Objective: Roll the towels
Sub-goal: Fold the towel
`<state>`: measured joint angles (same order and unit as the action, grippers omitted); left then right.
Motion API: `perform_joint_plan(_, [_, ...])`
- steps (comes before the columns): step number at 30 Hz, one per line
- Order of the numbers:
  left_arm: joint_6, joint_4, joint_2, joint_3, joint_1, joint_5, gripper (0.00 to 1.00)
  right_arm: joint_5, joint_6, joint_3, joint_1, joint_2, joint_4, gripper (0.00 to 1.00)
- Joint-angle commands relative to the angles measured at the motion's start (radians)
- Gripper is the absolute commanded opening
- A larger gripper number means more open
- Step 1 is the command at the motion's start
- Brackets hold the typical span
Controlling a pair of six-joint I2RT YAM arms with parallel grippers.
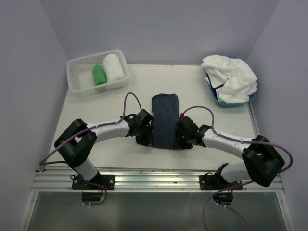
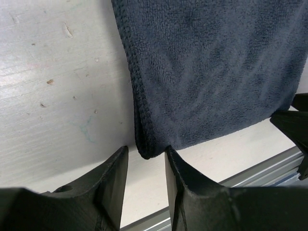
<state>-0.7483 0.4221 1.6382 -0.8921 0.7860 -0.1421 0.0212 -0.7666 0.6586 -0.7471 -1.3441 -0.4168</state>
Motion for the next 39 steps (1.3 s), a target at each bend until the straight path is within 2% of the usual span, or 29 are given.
perform_joint_plan(1, [-0.008, -0.046, 0.023, 0.010, 0.002, 0.027, 0.40, -0.018, -0.020, -0.008, -0.003, -0.013, 0.049, 0.40])
perform_joint_plan(5, [-0.005, -0.054, 0.035, 0.015, 0.002, 0.021, 0.34, -0.018, -0.022, -0.016, -0.003, -0.018, 0.059, 0.37])
perform_joint_plan(11, [-0.011, -0.052, 0.031, 0.015, 0.002, 0.012, 0.17, -0.018, -0.033, -0.022, -0.003, -0.023, 0.075, 0.28])
perform_joint_plan(14, [-0.020, -0.043, 0.017, 0.012, 0.002, 0.012, 0.05, -0.017, -0.037, -0.022, -0.005, -0.013, 0.075, 0.16])
perform_joint_plan(15, [-0.025, -0.040, 0.011, 0.010, 0.002, 0.012, 0.00, -0.018, -0.040, -0.020, -0.005, -0.007, 0.073, 0.08])
perform_joint_plan(18, [-0.042, -0.029, -0.015, 0.005, 0.002, 0.015, 0.00, -0.006, -0.040, -0.008, -0.003, 0.016, 0.055, 0.00])
perform_joint_plan(24, [-0.063, -0.011, -0.048, -0.028, -0.004, 0.024, 0.00, 0.074, -0.025, 0.053, -0.005, 0.034, 0.001, 0.00])
perform_joint_plan(31, [-0.072, -0.005, -0.037, -0.073, -0.063, 0.003, 0.00, 0.131, 0.026, 0.173, 0.012, -0.029, -0.033, 0.00])
perform_joint_plan(39, [-0.043, 0.030, 0.009, -0.194, -0.120, -0.024, 0.00, 0.117, 0.098, 0.285, 0.074, -0.121, -0.027, 0.00])
